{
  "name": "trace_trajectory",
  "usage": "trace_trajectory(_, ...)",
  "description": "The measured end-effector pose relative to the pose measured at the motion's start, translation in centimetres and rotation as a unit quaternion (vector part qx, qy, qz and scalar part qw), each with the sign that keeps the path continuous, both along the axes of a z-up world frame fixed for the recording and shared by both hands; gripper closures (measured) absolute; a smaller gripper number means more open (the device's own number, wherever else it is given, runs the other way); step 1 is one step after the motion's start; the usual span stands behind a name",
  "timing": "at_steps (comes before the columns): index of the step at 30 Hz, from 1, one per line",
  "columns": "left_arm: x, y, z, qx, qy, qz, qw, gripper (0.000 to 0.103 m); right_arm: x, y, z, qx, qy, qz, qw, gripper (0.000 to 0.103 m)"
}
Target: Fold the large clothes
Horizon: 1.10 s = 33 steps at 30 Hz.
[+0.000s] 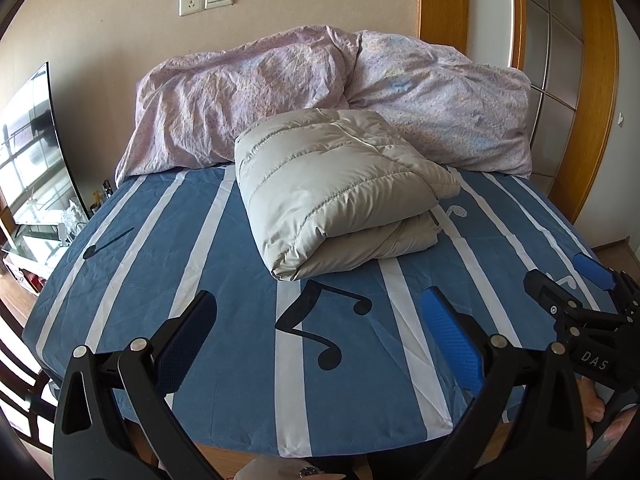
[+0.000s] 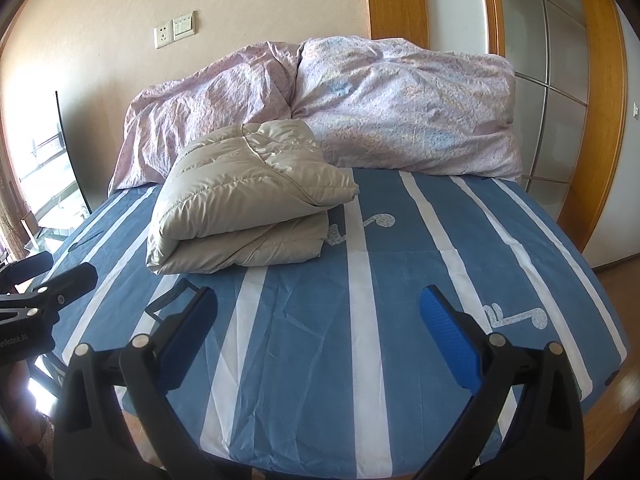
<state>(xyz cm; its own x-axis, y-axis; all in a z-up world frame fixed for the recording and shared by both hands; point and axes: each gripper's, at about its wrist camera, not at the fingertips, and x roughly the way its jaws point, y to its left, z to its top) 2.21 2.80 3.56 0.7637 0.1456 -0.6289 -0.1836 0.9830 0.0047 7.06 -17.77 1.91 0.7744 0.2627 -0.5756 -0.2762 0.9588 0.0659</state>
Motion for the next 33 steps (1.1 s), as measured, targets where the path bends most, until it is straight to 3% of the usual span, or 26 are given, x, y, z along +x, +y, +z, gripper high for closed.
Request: trace_trajectory(33,0.29,0.2,-0.17,-0.002,0.002,0.0,1.0,0.001,0.25,0.06,-0.06,-0.001,0.0,0.0,1.0,0.002)
